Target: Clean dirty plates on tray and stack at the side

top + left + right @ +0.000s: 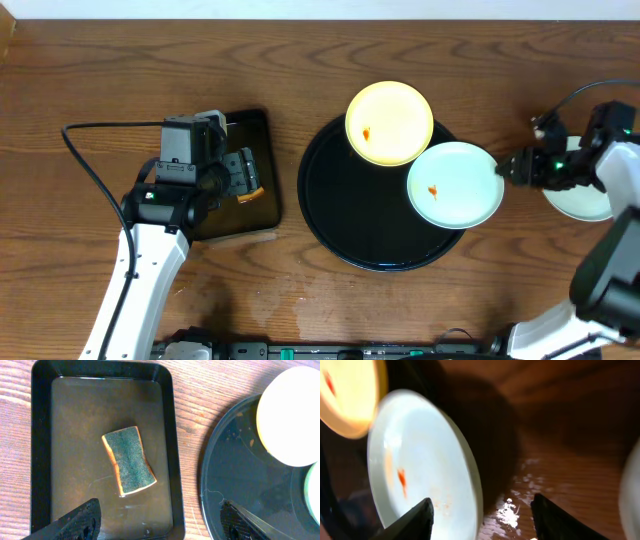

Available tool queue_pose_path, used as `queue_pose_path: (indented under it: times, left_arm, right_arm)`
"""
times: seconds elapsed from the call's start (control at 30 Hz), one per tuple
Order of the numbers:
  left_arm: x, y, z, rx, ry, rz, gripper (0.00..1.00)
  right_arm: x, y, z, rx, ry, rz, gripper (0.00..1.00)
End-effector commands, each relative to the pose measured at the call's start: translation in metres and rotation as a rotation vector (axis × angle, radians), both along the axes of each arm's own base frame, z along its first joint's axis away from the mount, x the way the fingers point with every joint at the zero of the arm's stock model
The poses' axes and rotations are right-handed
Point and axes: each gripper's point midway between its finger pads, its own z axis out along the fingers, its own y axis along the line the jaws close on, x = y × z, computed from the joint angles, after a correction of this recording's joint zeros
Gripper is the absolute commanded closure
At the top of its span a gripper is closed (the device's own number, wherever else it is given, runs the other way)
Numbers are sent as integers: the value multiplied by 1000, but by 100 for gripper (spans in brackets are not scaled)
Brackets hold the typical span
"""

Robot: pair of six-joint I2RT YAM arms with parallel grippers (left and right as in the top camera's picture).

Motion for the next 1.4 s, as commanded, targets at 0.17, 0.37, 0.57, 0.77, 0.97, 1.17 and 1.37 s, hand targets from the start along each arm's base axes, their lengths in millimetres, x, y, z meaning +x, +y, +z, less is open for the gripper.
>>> queue_pose_path:
  times: [0.17,0.37,0.57,0.77,0.97,1.17,1.37]
  left_arm:
    - [4,-2,7,-3,-17,-19,23]
    - [4,-2,7,-3,-17,-19,23]
    - [4,-2,7,-3,-16,-19,23]
    - [4,-2,6,-2,-15,-19,22]
    - [4,-2,5,-4,-10,-20,22]
    - [-3,-39,10,-165,2,-154,22]
    - [-14,-109,3,-370,32,-403,22]
  right_arm:
    - [-15,32,-23,213,18,168,39]
    - [-14,34,-28,217,24,169,49]
    - [-5,29,-30,203,26,108,91]
    - [-9,17,-38,137,93,56,99]
    - [-6,12,-31,104,81,25,99]
    - [0,5,-18,57,56,-15,99]
    - [9,22,16,121,-45,2,99]
